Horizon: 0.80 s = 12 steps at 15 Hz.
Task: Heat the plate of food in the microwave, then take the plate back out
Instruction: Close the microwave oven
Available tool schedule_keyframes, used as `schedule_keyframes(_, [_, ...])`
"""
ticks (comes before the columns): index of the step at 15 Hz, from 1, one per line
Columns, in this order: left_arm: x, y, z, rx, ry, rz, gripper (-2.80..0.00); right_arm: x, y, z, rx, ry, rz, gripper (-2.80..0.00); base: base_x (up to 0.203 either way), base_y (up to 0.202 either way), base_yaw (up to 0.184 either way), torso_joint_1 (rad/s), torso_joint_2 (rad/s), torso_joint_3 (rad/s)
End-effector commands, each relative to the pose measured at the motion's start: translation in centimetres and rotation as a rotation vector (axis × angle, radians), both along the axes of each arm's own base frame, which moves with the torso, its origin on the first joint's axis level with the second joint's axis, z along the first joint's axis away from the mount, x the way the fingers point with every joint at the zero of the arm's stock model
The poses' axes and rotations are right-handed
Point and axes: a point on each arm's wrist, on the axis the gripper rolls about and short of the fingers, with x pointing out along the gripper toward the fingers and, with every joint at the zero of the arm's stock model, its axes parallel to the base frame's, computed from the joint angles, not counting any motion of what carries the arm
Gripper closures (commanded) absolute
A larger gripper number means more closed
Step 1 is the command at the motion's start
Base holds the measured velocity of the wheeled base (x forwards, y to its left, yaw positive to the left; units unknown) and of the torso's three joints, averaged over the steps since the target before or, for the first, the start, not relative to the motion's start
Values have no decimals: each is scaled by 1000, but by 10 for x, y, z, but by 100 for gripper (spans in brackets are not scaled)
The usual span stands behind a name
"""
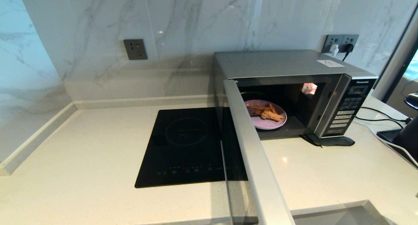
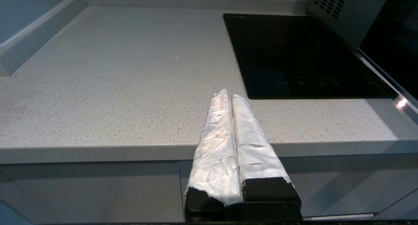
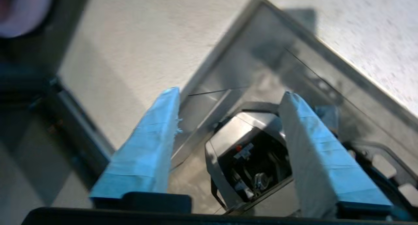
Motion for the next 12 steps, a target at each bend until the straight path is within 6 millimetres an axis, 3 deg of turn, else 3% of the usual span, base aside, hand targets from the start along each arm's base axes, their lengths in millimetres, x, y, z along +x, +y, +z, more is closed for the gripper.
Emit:
schedule_keyframes(1, [0,0,0,-1,1,1,0,-17,2,27,1,-142,118,0,0,0,0,0,0,0])
schedule_keyframes(6, [0,0,0,-1,1,1,0,-7,11,79,197,-189,349,0,0,0,0,0,0,0])
schedule_keyframes(9, [0,0,0,-1,1,1,0,22,27,109,265,-179,537,0,0,0,0,0,0,0])
schedule_keyframes(12, [0,0,0,-1,1,1,0,54,51,126,274,-170,684,0,0,0,0,0,0,0])
